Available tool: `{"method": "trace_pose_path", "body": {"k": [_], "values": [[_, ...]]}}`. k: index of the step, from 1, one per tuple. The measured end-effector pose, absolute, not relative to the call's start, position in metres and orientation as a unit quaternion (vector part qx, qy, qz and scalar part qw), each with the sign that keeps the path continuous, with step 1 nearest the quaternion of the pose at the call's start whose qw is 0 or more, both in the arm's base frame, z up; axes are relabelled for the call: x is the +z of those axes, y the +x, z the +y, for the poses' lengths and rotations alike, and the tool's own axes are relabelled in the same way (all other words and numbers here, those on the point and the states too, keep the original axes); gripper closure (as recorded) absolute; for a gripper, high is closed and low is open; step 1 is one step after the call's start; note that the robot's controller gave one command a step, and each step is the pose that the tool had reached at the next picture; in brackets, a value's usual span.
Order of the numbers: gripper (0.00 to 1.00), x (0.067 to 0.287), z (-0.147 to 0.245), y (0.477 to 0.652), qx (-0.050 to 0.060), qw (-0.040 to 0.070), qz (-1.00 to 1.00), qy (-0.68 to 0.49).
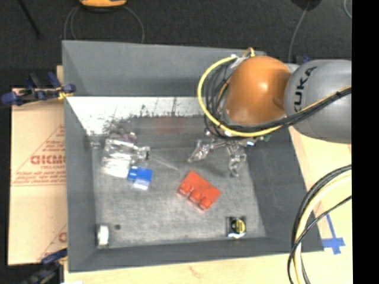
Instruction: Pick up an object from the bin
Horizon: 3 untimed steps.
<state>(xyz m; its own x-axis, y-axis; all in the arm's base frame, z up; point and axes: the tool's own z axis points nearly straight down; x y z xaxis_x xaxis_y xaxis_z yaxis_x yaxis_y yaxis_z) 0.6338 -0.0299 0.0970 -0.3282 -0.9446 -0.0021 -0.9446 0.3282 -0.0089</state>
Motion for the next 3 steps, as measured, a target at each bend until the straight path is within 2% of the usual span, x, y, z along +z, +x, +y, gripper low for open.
{"method": "trace_pose_path", "body": {"k": [1, 2, 3], "values": [[0.00, 0.074, 0.052, 0.583, -0.003, 0.003, 0.656, -0.754], [1.00, 0.077, 0.055, 0.584, -0.001, 0.007, 0.658, -0.753], [1.00, 0.225, 0.040, 0.587, -0.004, 0.004, 0.642, -0.766]]}}
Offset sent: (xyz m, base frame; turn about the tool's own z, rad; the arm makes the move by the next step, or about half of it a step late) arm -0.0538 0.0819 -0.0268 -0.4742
